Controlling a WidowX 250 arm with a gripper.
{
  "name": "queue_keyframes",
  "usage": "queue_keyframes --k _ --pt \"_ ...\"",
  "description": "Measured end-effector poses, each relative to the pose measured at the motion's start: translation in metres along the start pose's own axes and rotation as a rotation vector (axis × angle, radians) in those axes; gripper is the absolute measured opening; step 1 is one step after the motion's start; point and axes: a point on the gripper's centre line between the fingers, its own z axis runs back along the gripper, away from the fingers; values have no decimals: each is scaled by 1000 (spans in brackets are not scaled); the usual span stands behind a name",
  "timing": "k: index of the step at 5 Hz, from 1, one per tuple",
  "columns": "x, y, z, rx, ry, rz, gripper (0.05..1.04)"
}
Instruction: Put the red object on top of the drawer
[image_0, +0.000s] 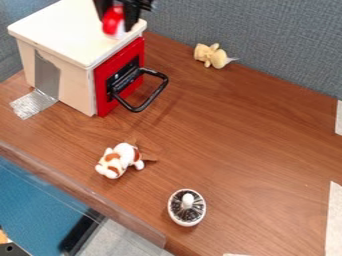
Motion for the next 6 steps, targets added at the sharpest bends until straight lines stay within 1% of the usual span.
queue_keyframes --k 1,3,4,5,6 --pt "-6 25 -1 29 11 30 564" --pt "-9 37 -5 63 29 5 564" --pt "-12 39 -6 77 38 0 615" --pt "-15 39 -8 80 47 -5 912" --pt "-19 38 -8 71 74 -22 1014"
